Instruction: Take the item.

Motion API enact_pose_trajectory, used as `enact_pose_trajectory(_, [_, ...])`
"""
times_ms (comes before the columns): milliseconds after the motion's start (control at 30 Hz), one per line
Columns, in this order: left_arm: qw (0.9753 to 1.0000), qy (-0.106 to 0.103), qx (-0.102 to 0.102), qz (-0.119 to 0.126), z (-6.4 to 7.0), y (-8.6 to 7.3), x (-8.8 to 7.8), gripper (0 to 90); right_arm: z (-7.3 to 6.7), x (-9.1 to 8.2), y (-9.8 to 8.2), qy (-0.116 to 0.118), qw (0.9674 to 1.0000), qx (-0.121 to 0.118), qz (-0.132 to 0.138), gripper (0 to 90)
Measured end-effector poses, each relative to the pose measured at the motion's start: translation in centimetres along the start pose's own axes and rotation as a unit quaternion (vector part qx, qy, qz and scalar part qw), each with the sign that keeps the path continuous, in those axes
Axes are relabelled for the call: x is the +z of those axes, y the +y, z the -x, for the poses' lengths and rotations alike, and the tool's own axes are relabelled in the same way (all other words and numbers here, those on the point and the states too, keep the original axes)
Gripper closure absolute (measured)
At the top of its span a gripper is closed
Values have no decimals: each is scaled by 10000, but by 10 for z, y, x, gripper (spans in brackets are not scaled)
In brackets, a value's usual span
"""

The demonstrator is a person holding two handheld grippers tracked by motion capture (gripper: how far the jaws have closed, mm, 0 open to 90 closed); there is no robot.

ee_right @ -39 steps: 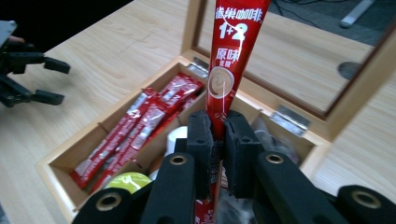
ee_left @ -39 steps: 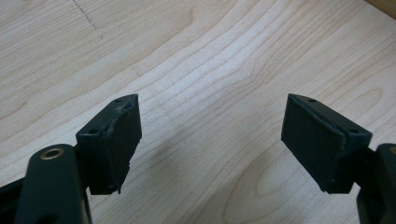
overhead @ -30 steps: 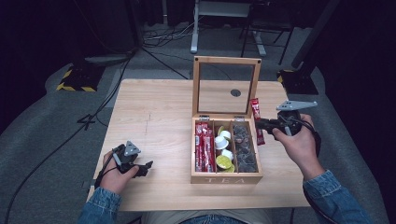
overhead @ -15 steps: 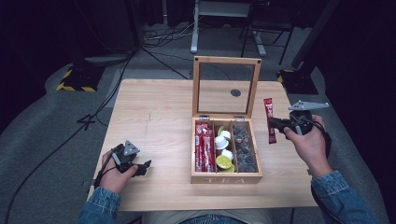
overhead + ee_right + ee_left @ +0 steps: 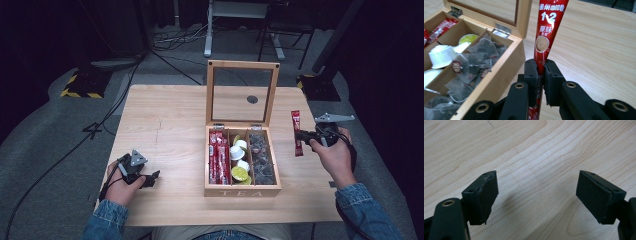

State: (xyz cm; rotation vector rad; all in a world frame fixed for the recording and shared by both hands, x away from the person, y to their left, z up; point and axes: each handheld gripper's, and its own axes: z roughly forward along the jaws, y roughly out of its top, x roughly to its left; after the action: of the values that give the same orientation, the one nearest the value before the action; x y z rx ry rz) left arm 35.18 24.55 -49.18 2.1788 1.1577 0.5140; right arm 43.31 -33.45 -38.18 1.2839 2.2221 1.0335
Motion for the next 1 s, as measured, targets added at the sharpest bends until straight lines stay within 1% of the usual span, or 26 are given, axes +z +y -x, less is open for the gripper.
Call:
enact_pose_trajectory(100, [10000, -19, 1, 17, -1, 0, 1, 180, 5, 4, -5, -35, 10000, 31, -30, 819])
enact_pose_trajectory(133, [10000, -19, -21, 28, -1, 0, 1, 180, 6, 6, -8, -59, 10000, 48, -59, 819])
enact_pose_trajectory(200, [10000, -10, 17, 22, -2, 0, 2, 180, 9, 9, -11, -69, 9999, 97, -104, 819])
enact_pose_trajectory(433, [10000, -35, 17, 58, -2, 0, 4, 179, 17, 23, -26, -135, 9991, 260, -301, 819])
enact_pose_trajectory(467, [10000, -48, -6, 66, -2, 0, 5, 179, 18, 24, -28, -129, 9989, 291, -332, 818])
enact_pose_trajectory(700, [10000, -67, 11, 35, -1, 1, 6, 180, 21, 32, -39, -97, 9976, 468, -503, 818])
enact_pose_trajectory(767, [9999, -88, 44, 38, -1, 1, 6, 181, 22, 34, -41, -99, 9970, 516, -564, 818])
enact_pose_trajectory(800, [9999, -88, 21, 49, -1, 1, 7, 181, 23, 35, -42, -85, 9965, 565, -605, 818])
enact_pose_trajectory(900, [9999, -76, 68, 40, -1, 2, 7, 182, 25, 38, -45, -79, 9940, 738, -800, 818])
enact_pose_trajectory(1000, [9999, -80, 77, 43, 0, 3, 7, 182, 26, 41, -46, -69, 9919, 884, -912, 818])
